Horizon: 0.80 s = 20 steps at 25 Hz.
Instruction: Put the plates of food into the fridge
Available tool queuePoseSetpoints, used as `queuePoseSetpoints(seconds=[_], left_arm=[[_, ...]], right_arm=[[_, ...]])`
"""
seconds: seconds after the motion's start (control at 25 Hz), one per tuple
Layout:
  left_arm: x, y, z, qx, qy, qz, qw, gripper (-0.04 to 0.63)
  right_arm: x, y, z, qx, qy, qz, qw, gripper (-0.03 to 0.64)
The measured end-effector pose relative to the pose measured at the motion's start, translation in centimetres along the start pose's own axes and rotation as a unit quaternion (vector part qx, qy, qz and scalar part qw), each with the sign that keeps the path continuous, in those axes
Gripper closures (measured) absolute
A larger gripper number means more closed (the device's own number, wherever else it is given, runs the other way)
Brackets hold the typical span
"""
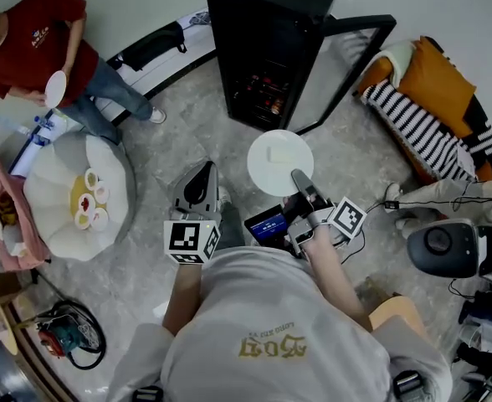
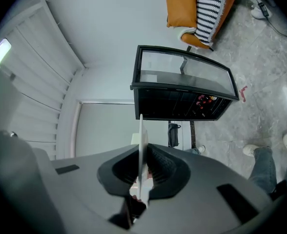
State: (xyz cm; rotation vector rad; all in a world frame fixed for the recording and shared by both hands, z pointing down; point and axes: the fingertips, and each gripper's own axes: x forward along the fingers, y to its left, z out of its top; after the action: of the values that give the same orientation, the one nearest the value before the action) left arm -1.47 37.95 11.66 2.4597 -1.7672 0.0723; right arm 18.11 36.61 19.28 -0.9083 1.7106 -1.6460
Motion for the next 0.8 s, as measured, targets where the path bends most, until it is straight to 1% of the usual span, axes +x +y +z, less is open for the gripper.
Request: queuePoseSetpoints(seconds=[0.16, 0.32, 0.44, 0.52, 0.8], left_arm=[[2.0, 1.3, -0.3, -0.006, 0.0, -0.005, 1.0, 0.595], [5.4, 3.1, -0.1, -0.007, -0.005, -0.015, 0.9999, 0.595], [8.6, 5.1, 0.5, -0.01, -0.007, -0.022, 0.9997, 0.595], [10.5, 6.4, 1.2, -0.013, -0.009, -0.029, 0.9995, 0.595], [15.5, 11.2, 2.0, -0.021, -0.002, -0.05, 0.9985, 0.595]], right_arm=[[1.9, 0.1, 0.4, -0.002, -0.003, 0.003, 1.0, 0.591], [4.6, -0.1, 1.7, -0.014, -0.012, -0.002, 1.0, 0.591], [7.5, 0.4, 3.3, -0.039, -0.026, -0.006, 0.999, 0.591], [9.7, 0.9, 4.1, -0.053, -0.027, -0.007, 0.998, 0.591], [16.3, 1.2, 4.6, -0.057, -0.04, -0.014, 0.997, 0.591]])
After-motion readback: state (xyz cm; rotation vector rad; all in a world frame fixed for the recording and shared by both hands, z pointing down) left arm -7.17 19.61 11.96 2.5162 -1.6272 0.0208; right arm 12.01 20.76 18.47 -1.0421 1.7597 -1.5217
